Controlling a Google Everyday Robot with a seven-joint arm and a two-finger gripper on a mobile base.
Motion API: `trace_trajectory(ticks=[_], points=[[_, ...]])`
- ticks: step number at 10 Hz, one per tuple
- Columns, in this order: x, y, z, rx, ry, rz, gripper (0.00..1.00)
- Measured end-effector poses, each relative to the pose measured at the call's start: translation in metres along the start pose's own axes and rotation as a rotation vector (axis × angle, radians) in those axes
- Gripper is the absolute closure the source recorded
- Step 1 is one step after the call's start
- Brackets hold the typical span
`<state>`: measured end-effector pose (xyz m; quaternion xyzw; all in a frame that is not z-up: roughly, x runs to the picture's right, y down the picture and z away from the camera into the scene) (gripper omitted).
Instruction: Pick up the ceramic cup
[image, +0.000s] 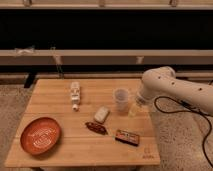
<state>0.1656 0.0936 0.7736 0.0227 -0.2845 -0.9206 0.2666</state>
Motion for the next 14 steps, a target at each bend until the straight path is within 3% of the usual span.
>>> trace_trajectory(ticks=[2,4,7,9,14], points=[[0.000,0.000,-0.001,-0.004,0.001,-0.004,0.20],[0.010,-0.011,-0.007,-0.020,0.010,-0.078,0.20],[0.044,-0.036,-0.008,-0.023,0.029,-0.220,0.20],[0.060,-0.041,-0.002,-0.017,0.032,-0.263,0.20],[0.070,-0.033,0.017,-0.009,0.022,-0.288,0.20]])
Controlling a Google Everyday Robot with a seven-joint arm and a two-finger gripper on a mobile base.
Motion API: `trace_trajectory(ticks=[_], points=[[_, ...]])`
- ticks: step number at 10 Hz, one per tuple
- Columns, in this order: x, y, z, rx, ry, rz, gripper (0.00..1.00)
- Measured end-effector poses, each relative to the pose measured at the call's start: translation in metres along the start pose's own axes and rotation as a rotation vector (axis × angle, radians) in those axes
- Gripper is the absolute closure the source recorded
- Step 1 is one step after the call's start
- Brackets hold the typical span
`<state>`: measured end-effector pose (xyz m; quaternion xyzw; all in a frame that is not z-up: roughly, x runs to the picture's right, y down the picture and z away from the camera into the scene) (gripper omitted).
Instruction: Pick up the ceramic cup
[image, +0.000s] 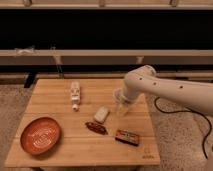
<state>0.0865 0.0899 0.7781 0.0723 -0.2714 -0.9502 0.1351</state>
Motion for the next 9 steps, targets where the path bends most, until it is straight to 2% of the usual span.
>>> trace_trajectory(ticks=[2,6,9], points=[[-0.003,0.004,0.009,-0.002,-0.001,0.004,0.20],[0.006,0.001,0.025,-0.007,-0.005,-0.032,0.20],[0.009,0.000,0.043,0.006,-0.030,-0.053,0.20]])
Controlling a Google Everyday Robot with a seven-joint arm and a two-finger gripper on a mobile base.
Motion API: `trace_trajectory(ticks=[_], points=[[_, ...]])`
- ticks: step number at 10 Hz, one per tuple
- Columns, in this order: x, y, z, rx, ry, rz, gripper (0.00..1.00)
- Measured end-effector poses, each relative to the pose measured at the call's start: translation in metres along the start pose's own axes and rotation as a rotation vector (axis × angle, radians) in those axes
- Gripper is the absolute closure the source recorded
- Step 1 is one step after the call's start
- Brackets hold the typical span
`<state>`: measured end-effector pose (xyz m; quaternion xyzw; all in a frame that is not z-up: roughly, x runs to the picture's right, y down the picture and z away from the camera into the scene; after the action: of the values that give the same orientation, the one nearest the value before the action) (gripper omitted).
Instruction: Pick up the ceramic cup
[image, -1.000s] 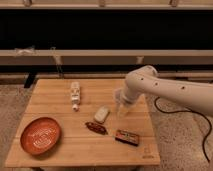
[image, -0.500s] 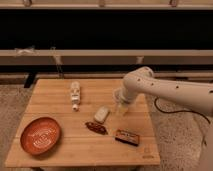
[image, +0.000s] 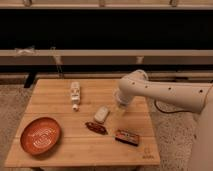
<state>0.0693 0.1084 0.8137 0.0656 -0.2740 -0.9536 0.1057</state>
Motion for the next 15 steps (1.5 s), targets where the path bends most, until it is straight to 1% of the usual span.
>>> trace_trajectory(ticks=[1,2,3,4,6,7,9,10,13,15], points=[[0.002,0.000,0.005,0.005,-0.009,-0.005,0.21],[0.000,0.001,0.008,0.007,-0.029,-0.009,0.27],[-0.001,0.001,0.011,0.007,-0.037,-0.010,0.35],[-0.003,0.003,0.011,0.003,-0.043,-0.009,0.47],[-0.006,0.007,0.004,-0.031,-0.042,-0.009,0.67],[-0.006,0.008,-0.002,-0.053,-0.034,-0.012,0.78],[-0.006,0.011,-0.018,-0.088,-0.013,-0.020,0.96],[-0.003,0.012,-0.030,-0.103,0.010,-0.036,1.00],[0.009,0.011,-0.059,-0.140,0.066,-0.109,1.00],[0.021,0.008,-0.071,-0.159,0.096,-0.164,1.00]])
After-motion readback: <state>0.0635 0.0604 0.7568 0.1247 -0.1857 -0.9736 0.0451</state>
